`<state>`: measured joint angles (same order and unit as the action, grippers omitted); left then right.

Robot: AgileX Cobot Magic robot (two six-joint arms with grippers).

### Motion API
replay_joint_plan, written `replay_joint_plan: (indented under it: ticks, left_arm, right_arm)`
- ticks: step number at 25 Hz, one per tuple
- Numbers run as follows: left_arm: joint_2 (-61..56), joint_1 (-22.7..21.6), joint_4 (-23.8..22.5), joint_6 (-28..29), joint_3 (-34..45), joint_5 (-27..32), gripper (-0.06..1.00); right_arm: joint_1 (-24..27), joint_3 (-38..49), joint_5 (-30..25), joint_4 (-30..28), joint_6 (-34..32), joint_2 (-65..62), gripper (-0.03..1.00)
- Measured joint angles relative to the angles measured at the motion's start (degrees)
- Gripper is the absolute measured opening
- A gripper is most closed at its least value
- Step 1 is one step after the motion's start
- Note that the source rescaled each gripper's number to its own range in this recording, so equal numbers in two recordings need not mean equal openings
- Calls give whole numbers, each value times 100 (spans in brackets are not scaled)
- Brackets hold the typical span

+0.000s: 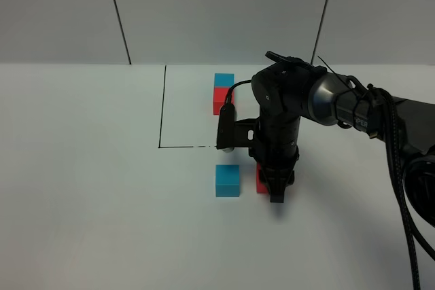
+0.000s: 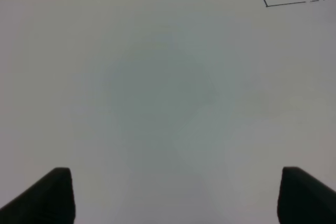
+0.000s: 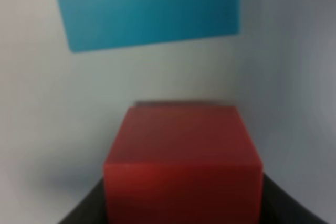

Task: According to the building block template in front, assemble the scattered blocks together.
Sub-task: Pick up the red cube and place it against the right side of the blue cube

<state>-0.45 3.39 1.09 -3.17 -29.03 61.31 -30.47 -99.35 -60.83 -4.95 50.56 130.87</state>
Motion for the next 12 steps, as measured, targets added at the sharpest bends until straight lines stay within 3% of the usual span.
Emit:
replay_joint_plan:
  ticks: [12]
  left_arm:
    - [0,0,0,0,0,0,69]
  right_arm:
    - [-104,-5,177,46,45,103,0]
